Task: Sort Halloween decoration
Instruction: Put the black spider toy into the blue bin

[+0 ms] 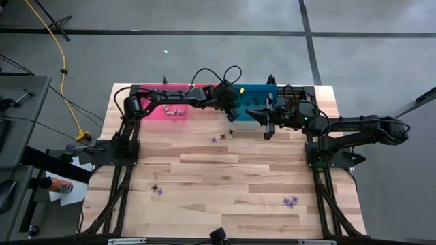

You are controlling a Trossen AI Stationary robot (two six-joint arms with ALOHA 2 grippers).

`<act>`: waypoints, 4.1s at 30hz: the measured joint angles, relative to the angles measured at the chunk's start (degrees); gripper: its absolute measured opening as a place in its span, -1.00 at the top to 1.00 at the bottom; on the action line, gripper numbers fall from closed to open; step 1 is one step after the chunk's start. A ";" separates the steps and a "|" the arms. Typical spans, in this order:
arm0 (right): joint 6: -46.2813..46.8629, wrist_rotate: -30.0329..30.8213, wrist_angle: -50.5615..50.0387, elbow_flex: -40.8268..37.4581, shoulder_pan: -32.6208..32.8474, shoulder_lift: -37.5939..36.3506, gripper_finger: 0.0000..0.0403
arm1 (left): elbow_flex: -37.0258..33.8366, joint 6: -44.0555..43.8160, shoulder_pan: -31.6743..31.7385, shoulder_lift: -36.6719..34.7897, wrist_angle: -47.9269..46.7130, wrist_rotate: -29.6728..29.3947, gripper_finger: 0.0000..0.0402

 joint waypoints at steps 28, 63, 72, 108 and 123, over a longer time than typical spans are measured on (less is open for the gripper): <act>-0.04 1.03 0.05 0.00 -0.02 0.00 1.00 | -8.38 0.07 1.58 -25.10 -1.76 20.08 0.47; -0.04 1.07 -0.87 0.00 -0.02 0.00 1.00 | -59.04 -8.94 -14.29 -68.50 41.29 3.43 0.75; 15.97 8.08 -18.53 7.21 0.09 1.10 0.89 | -59.04 -9.52 -14.32 -68.48 41.27 3.43 0.75; 30.03 11.78 -54.29 26.80 -2.12 44.76 -0.03 | -59.08 -9.50 -14.32 -68.48 41.20 3.07 0.75; 34.07 12.45 -52.91 28.15 -1.53 48.47 0.03 | -59.08 -10.18 -14.32 -68.48 41.03 3.02 0.75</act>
